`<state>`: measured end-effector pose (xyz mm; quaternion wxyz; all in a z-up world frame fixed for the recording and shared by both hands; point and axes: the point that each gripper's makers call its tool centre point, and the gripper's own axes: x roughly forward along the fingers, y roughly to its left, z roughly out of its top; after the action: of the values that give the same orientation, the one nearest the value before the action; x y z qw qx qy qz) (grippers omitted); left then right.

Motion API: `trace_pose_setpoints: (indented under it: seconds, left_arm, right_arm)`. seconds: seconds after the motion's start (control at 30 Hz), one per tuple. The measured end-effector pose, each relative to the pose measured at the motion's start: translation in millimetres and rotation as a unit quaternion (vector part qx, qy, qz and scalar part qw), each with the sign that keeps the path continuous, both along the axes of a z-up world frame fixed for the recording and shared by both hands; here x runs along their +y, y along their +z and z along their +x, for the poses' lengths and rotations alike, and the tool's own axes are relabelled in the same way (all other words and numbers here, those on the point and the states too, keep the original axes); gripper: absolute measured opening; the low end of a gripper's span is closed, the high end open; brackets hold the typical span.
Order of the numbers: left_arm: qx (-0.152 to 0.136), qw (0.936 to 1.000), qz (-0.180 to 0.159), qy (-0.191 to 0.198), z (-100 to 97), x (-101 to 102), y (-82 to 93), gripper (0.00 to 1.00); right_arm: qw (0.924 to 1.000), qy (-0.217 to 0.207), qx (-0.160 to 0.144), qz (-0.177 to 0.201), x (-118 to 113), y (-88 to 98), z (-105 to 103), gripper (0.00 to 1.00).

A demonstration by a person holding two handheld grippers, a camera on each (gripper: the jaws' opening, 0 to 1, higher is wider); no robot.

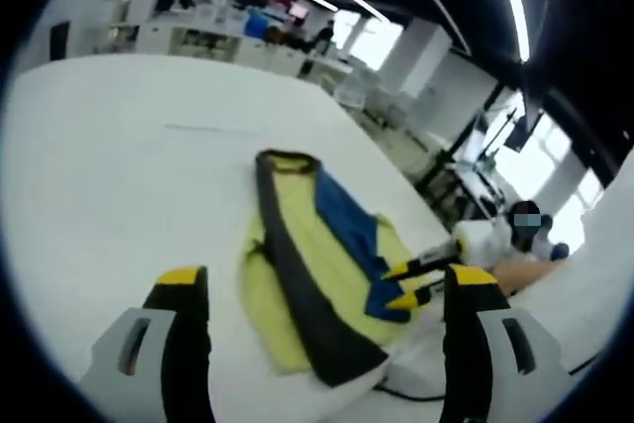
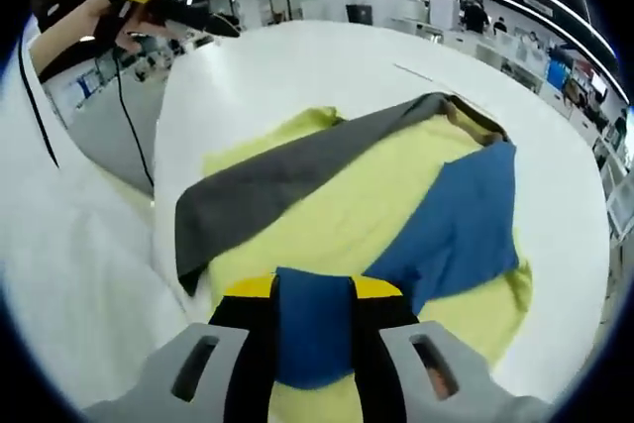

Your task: Fold the garment on the visible template until the final outline fits inside the template.

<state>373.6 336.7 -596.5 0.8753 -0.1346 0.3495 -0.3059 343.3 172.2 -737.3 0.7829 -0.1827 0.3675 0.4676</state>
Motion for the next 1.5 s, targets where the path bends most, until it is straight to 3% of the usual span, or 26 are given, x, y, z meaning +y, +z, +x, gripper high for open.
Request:
trace_pose_setpoints:
  seconds: [0.37, 0.73, 1.27, 1.5]
  left_arm:
    - [0.002, 0.9999, 0.009, 0.014, -12.2, 6, -0.5, 0.95]
    - [0.011, 0.9991, 0.016, 0.036, -21.0, 24, -7.6, 0.95]
    - [0.012, 0.9993, 0.016, 0.032, -17.8, 22, -8.6, 0.95]
    - [0.01, 0.9998, 0.013, 0.013, -16.8, 8, -2.8, 0.93]
  right_arm:
    - [0.9979, 0.062, 0.002, -0.019, 14, -8.3, -7, 0.28]
    - [0.9889, 0.133, -0.012, -0.065, 22, -24.7, -13, 0.21]
    - [0.9868, 0.126, -0.048, -0.091, 16, -31.7, -9, 0.06]
    - [0.9915, 0.099, -0.03, -0.079, 15, -28.4, -10, 0.03]
